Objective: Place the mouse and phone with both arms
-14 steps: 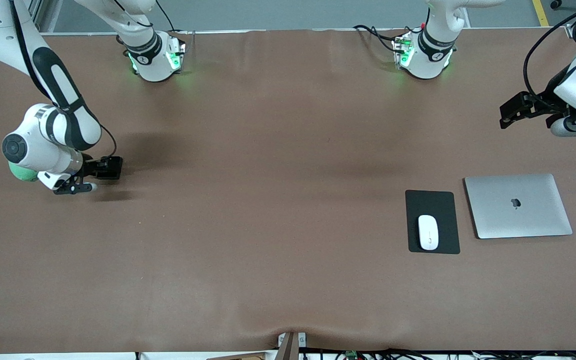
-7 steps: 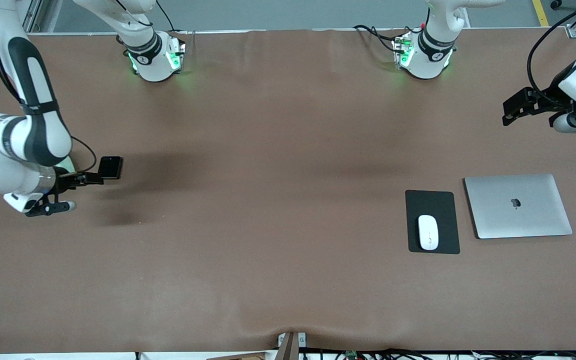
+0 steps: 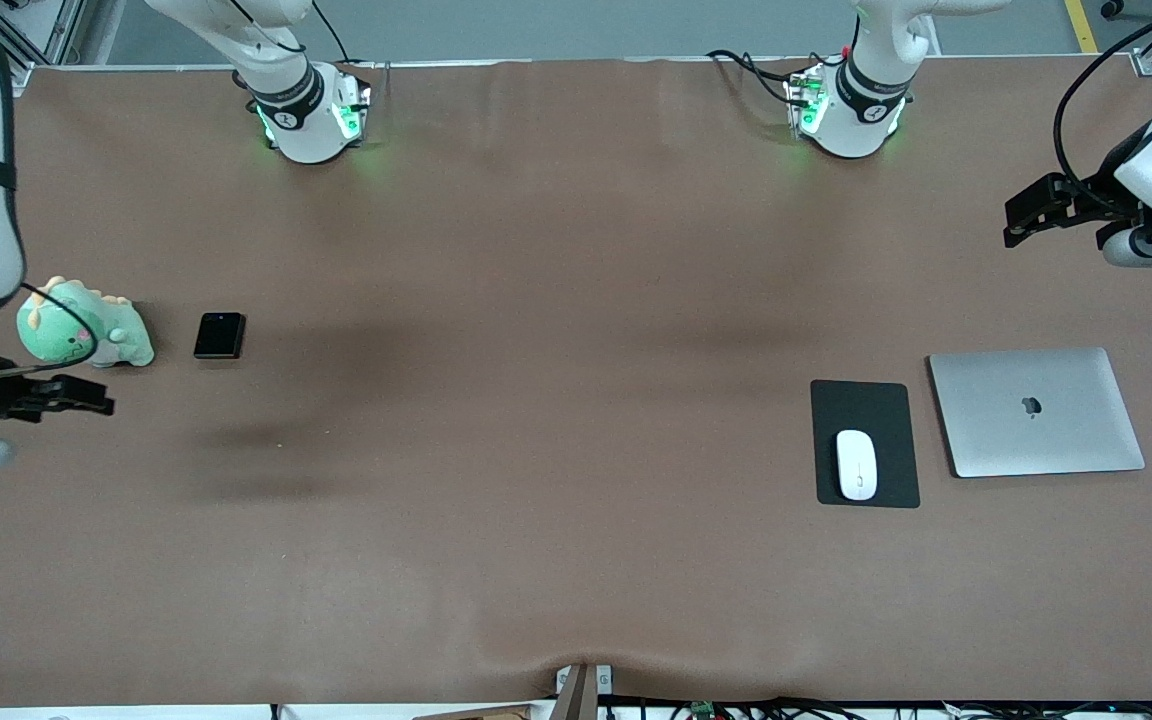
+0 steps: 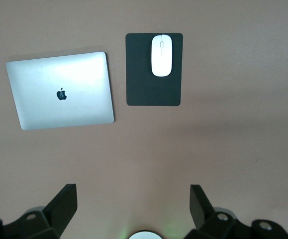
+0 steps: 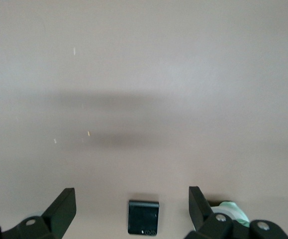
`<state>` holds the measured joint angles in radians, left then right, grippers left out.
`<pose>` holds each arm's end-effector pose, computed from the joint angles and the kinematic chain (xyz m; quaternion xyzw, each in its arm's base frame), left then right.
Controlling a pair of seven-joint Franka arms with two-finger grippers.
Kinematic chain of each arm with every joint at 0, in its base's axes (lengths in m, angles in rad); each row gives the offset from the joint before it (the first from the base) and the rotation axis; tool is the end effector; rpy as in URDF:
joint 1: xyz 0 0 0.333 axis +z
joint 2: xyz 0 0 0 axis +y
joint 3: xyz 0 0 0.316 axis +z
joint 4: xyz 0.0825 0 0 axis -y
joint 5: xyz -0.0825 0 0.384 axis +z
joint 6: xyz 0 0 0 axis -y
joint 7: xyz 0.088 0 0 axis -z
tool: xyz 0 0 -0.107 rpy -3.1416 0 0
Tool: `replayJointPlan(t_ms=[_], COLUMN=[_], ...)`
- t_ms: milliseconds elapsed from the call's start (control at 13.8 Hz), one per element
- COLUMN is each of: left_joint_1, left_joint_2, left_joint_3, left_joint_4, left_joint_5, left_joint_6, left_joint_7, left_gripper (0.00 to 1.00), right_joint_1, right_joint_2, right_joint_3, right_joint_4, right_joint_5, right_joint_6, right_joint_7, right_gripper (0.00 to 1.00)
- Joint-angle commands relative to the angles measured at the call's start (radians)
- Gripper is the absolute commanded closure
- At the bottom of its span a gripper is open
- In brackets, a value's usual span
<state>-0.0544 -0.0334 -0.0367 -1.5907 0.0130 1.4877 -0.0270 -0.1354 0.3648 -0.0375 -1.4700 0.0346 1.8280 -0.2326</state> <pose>0.5330 -0.0476 0.6264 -0.9989 0.0317 0.0343 0.0091 0.6604 -0.1089 0.4708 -0.9996 -0.0266 0.0012 0.0105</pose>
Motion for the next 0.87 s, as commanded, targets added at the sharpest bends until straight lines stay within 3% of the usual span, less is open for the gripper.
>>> replayJointPlan(t_ms=[0, 508, 798], left_joint_1=[-0.002, -0.005, -0.008], left_joint_2=[0.004, 0.007, 0.009], left_joint_3=[-0.002, -0.005, -0.005], left_joint_4=[0.031, 0.034, 0.034], left_joint_5=[-0.004, -0.004, -0.004], left_joint_6=[-0.014, -0.014, -0.014], left_joint_7=[0.007, 0.012, 0.010], left_gripper=[0.00, 0.00, 0.00], right_joint_1=[0.017, 0.099, 0.155], right_joint_2=[-0.047, -0.291, -0.400], right_joint_3=[0.001, 0.002, 0.037], right_joint_4=[0.059, 0.071, 0.063], right_joint_5=[0.010, 0.002, 0.034], right_joint_6=[-0.094, -0.363, -0.464], right_joint_7=[0.041, 0.048, 0.183], right_gripper=[0.00, 0.00, 0.00])
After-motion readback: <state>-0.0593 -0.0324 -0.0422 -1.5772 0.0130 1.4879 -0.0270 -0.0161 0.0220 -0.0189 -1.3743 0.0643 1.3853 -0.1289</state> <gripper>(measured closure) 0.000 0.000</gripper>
